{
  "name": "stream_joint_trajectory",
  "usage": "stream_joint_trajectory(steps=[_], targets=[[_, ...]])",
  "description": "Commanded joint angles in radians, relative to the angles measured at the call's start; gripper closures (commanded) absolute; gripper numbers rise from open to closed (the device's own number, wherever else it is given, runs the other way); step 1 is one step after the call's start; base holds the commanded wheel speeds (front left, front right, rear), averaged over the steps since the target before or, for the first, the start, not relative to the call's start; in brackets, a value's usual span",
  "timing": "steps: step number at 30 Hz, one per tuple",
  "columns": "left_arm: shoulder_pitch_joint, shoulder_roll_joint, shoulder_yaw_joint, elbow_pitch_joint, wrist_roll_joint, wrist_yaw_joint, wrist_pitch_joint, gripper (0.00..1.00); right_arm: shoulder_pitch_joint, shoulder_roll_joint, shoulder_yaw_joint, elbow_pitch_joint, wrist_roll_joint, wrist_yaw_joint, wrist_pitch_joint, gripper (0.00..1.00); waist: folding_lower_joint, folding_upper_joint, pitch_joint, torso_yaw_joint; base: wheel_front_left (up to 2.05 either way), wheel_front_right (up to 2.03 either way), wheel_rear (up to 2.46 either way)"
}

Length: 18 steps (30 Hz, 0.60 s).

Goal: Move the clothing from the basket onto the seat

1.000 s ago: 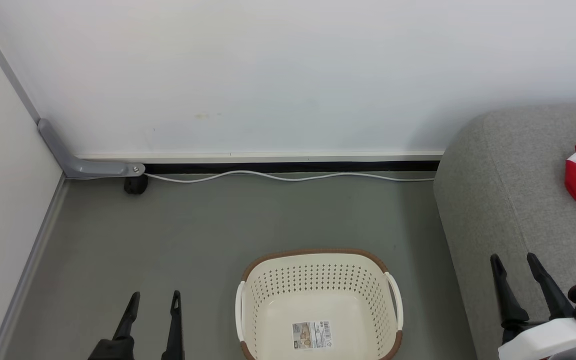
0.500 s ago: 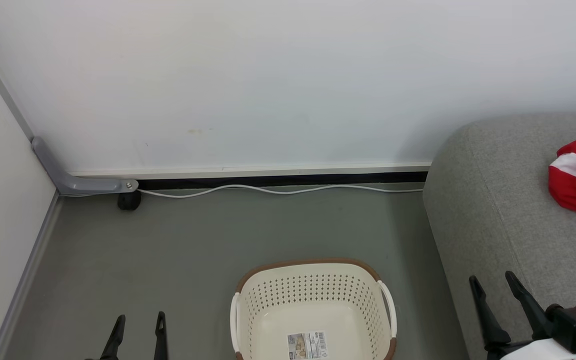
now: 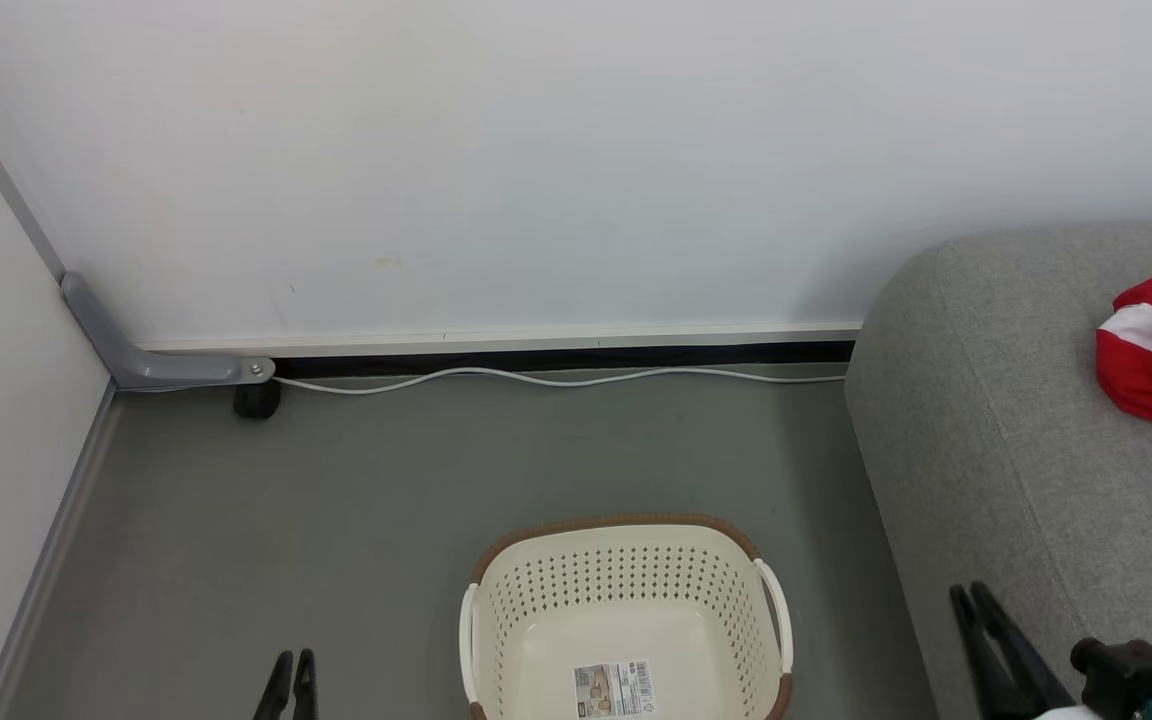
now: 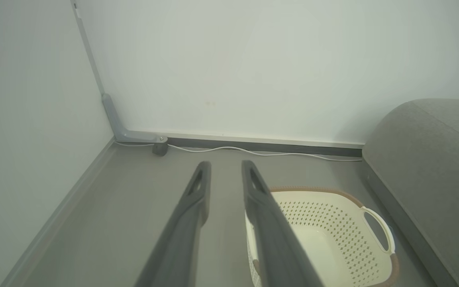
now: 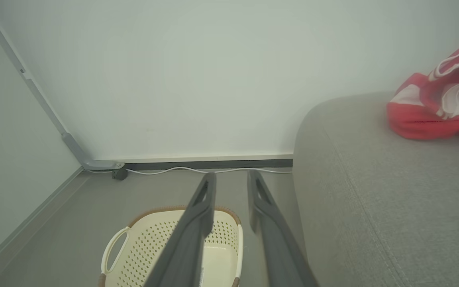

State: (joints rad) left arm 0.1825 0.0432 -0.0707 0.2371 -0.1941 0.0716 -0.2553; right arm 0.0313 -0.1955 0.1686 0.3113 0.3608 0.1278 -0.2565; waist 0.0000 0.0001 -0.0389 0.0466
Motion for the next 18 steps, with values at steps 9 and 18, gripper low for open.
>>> stream_joint_trajectory(steps=[9, 18], targets=[[-0.02, 0.0, 0.014, 0.008, -0.093, -0.013, 0.026, 1.0, -0.003, 0.013, -0.016, -0.002, 0.083, 0.0, 0.023, 1.0, 0.0018, -0.0001, 0.0, -0.003, 0.0, 0.0, 0.0], [-0.043, 0.0, 0.027, 0.008, -0.206, -0.029, 0.054, 1.0, -0.017, 0.023, -0.038, -0.006, 0.183, 0.0, 0.052, 1.0, 0.0001, -0.0001, 0.006, -0.007, 0.0, 0.0, 0.0]])
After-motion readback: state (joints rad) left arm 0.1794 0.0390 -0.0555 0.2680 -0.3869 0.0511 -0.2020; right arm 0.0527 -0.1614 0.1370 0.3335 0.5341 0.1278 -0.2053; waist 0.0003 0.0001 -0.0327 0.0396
